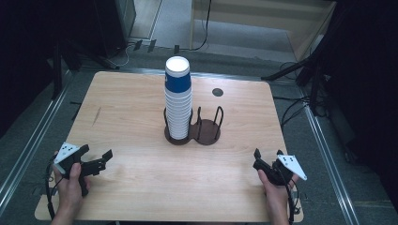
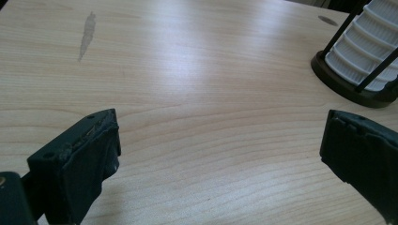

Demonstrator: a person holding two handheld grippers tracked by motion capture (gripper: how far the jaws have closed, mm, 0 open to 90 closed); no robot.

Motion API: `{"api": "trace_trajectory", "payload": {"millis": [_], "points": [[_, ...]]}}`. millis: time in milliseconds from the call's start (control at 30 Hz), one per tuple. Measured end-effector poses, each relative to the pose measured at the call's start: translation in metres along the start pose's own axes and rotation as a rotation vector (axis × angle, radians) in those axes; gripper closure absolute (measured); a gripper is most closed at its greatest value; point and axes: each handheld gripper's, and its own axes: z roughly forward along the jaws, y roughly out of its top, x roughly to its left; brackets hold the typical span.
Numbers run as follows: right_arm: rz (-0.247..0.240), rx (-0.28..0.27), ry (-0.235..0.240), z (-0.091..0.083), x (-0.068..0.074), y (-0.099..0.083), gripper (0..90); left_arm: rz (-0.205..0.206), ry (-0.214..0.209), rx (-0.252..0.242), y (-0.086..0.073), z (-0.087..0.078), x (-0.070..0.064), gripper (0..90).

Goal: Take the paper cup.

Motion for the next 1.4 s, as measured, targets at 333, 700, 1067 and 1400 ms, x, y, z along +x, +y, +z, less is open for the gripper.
{"api": "trace_trajectory", "payload": {"millis": [333,700,1067,1400], "points": [[-0.025,-0.081,0.042,-0.01,0.03,0.034,10.2,0.06,0.062,0.013,-0.002,0.0,-0.007,0.0],[-0.038,-0.088,0.046,-0.014,0.049,0.052,10.5,0.093,0.098,0.001,-0.003,0.002,-0.012,0.0],[-0.071,-0.103,0.095,-0.018,0.072,0.072,10.9,0.098,0.091,0.019,-0.002,0.005,-0.012,0.0],[-0.087,-0.107,0.128,-0.02,0.09,0.082,11.4,0.117,0.112,0.04,-0.002,0.006,-0.014,0.0]]}}
